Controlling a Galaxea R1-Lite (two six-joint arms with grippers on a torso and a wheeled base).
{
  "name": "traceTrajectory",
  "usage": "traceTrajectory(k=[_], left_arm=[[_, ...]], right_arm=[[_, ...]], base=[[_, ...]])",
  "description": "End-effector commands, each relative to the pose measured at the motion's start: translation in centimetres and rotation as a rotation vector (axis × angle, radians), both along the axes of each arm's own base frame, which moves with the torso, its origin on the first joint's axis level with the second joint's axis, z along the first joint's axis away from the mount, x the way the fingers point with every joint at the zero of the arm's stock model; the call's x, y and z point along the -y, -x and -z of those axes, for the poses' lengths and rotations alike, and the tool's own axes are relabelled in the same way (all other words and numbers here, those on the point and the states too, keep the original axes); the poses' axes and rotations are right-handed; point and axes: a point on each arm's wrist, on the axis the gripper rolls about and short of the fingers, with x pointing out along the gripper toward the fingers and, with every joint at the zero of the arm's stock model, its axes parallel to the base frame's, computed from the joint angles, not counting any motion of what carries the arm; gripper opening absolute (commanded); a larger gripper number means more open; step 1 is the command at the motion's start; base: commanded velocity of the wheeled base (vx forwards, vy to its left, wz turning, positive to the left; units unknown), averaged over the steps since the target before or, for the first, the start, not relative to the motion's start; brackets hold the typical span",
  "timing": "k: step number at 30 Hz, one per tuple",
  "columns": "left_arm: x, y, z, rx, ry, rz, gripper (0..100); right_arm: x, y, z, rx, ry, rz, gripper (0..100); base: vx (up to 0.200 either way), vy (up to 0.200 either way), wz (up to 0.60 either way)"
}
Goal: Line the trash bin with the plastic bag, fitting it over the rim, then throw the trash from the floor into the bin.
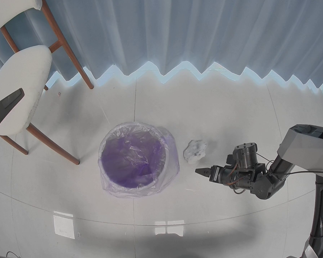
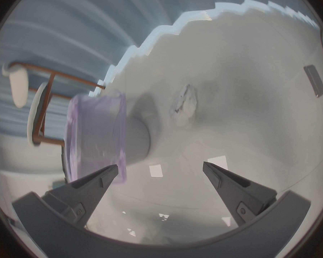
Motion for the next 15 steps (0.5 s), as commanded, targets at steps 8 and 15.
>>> traceTrajectory(k=[8,15], left_arm=[[-0.2,0.6,-1.7,0.037,0.035,0.022,100],[-0.4,0.8,-2.8,0.063,0.122,0.038,100]], right_arm=[[0.9,-5.1,2.0,-0.091,-0.058,0.106,100],[3.1,-8.1,4.2,-0.13,-0.047,0.176,100]], base=[[0.1,0.0,0.0],[0.0,0.0,0.0]])
